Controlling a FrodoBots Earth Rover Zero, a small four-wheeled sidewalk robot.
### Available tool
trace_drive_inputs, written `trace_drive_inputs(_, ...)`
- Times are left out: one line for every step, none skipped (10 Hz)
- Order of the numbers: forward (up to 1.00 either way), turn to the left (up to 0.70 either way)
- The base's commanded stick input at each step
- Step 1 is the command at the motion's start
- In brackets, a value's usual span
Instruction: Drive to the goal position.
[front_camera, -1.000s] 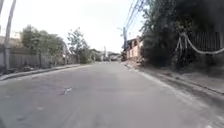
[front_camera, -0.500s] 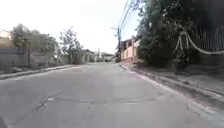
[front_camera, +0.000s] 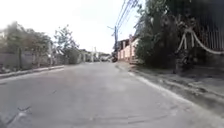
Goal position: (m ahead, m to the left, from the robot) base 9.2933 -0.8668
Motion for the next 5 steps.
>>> trace_drive_inputs(1.0, 0.0)
trace_drive_inputs(1.0, 0.0)
trace_drive_inputs(1.0, 0.0)
trace_drive_inputs(1.0, 0.0)
trace_drive_inputs(1.0, 0.0)
